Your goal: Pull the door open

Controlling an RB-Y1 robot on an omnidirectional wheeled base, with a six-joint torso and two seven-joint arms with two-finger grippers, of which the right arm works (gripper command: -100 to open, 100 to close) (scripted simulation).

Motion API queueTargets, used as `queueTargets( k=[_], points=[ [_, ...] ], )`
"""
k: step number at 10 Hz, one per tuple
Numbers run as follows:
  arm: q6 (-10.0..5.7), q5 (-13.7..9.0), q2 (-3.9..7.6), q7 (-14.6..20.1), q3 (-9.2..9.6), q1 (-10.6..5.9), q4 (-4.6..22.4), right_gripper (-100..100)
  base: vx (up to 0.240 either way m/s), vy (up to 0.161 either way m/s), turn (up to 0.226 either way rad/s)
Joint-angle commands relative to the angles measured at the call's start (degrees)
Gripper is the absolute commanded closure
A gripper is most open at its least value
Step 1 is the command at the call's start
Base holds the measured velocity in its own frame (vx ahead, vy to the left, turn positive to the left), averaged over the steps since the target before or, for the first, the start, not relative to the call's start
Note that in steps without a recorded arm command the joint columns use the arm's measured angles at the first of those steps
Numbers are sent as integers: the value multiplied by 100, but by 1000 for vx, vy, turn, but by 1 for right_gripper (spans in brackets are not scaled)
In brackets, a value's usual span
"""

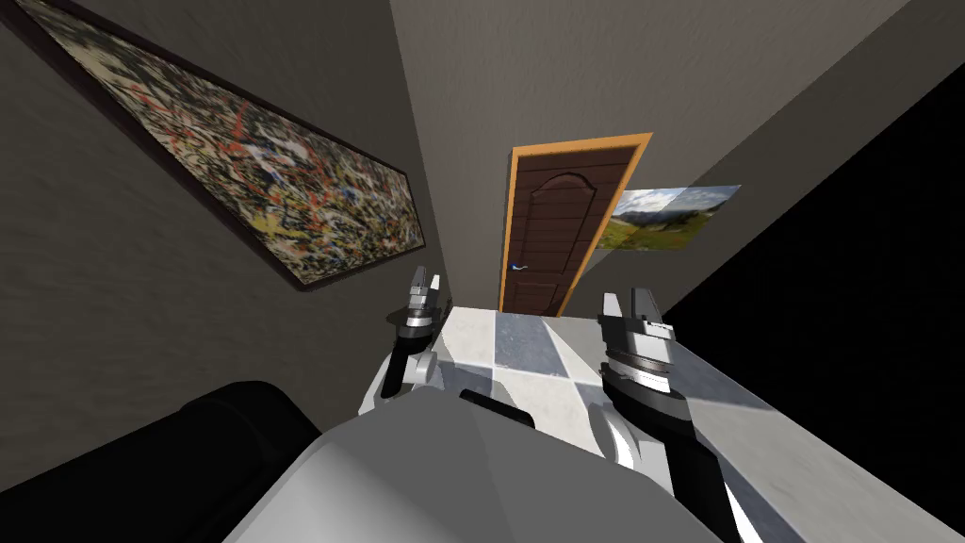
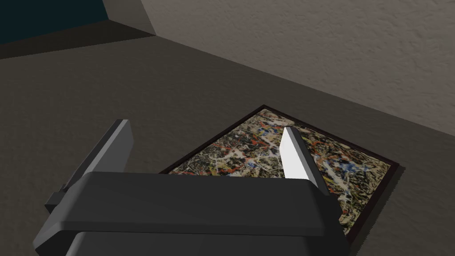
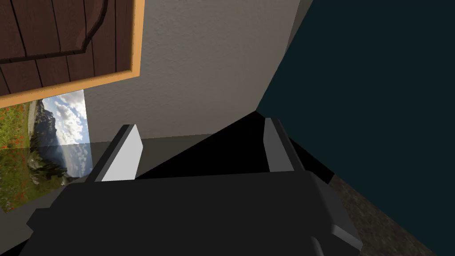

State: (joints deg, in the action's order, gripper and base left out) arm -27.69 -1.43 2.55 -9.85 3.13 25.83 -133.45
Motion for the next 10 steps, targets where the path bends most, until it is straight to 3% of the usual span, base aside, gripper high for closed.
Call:
queueTargets(
  k=[1, 10],
  points=[
    [-16, -15, 40, 30, -15, -33, 161, -100, 98, -13, 34],
    [-119, -115, 259, 224, -112, -246, 1210, -100, 162, 20, 50]
  ],
)
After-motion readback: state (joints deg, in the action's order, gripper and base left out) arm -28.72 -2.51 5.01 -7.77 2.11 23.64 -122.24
